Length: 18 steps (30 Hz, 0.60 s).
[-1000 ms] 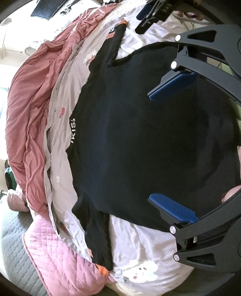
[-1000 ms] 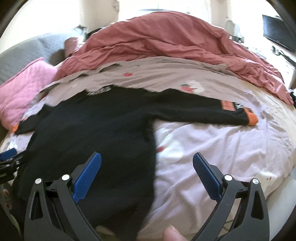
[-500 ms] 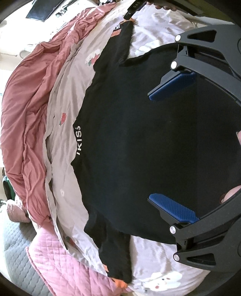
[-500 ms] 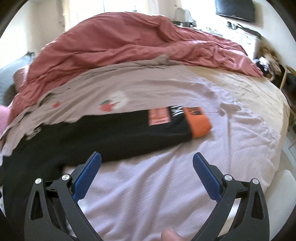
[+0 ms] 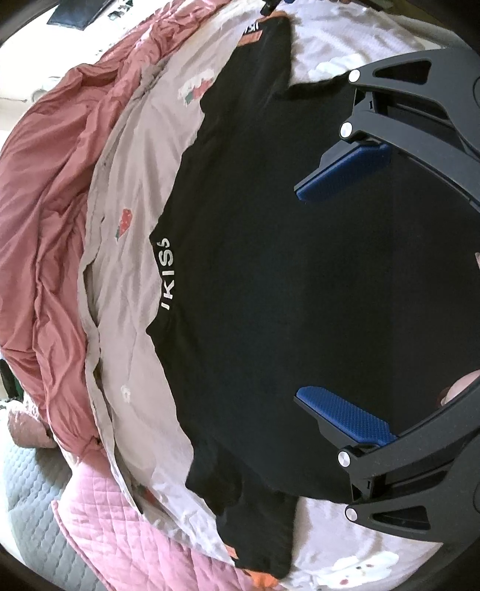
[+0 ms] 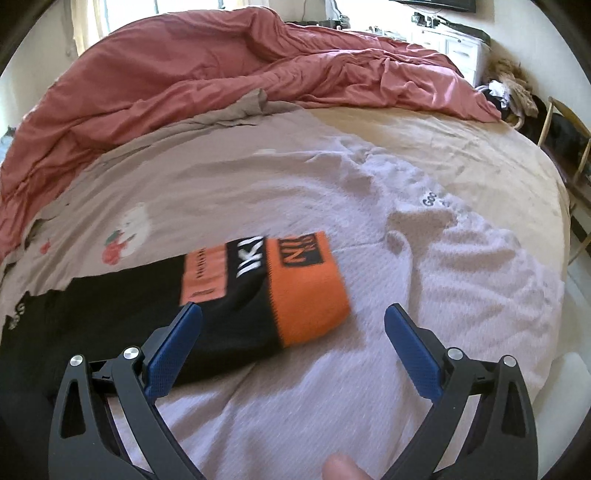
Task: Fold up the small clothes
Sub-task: 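Reach the right tool to the orange sleeve cuff and grasp it, then lift the cuff with the right tool and fold the sleeve across the body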
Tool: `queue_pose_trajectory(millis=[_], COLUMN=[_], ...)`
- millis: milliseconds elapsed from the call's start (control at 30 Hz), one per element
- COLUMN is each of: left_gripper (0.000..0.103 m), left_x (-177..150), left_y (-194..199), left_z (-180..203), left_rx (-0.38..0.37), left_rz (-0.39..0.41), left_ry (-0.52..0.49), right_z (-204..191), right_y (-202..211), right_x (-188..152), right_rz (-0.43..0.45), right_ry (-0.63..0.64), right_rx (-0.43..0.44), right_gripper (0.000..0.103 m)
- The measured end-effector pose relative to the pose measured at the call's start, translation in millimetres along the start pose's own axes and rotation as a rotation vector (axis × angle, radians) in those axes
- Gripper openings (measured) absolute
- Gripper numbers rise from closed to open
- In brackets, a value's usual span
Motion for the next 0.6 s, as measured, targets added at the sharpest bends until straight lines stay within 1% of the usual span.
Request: queue_pose_trajectory(millis=[33,133,167,233,333,367,400,433,467,567,600], left_gripper=[0.094,0.094,0.094,0.094,0.094,0.094,0.094,0.094,0.094,0.094,0.094], left_x=[1.3,7.3,9.6,15.9,23.5,24.8,26.4,26.9,27.0,24.3,23.1], left_y=[-4.2,-18.7,-22.6,-32.3,-43.1,-46.2,-51.2,-55.2,-59.3,-72.0,-74.5], left_z=[1.3,4.9,5.7,7.2,8.5,9.0,8.6,8.2,7.6,3.4,2.2], left_rx=[0.003,0.008,0.008,0.011,0.02,0.021,0.026,0.031,0.034,0.038,0.039], left_rz=[-0.004,-0.017,-0.019,-0.022,-0.02,-0.021,-0.023,-0.026,-0.031,-0.043,-0.044], left_ry=[-0.002,-0.009,-0.009,-0.006,-0.007,-0.008,-0.009,-0.01,-0.01,-0.002,0.0], right_z=[1.7,6.8,7.3,6.9,7.5,7.4,7.1,6.2,4.6,-1.1,-2.8], right_y=[-3.5,-16.0,-21.2,-28.0,-32.7,-34.2,-37.1,-38.6,-39.3,-36.8,-36.1], right_x=[1.8,3.6,3.1,2.5,6.3,7.7,9.2,10.5,11.9,17.5,19.2], right_rz=[-0.003,-0.038,-0.056,-0.081,-0.081,-0.079,-0.078,-0.078,-0.074,-0.046,-0.038], right_ry=[-0.002,-0.022,-0.034,-0.062,-0.097,-0.099,-0.106,-0.11,-0.112,-0.112,-0.109], right_rx=[-0.002,0.018,0.036,0.079,0.135,0.145,0.161,0.171,0.188,0.229,0.237], right_gripper=[0.096,0.069,0.062,0.053,0.044,0.04,0.039,0.034,0.026,0.018,0.018])
Point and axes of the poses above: each gripper's, at about its wrist camera, not at the fingertips, and y roughly against the way its jaws point, z to its right, x to its top, the point moved 10 cm from there along -y, roughly the way its jaws point, and after that the axes turned 4 degrees about x, right-handed, at the moved point
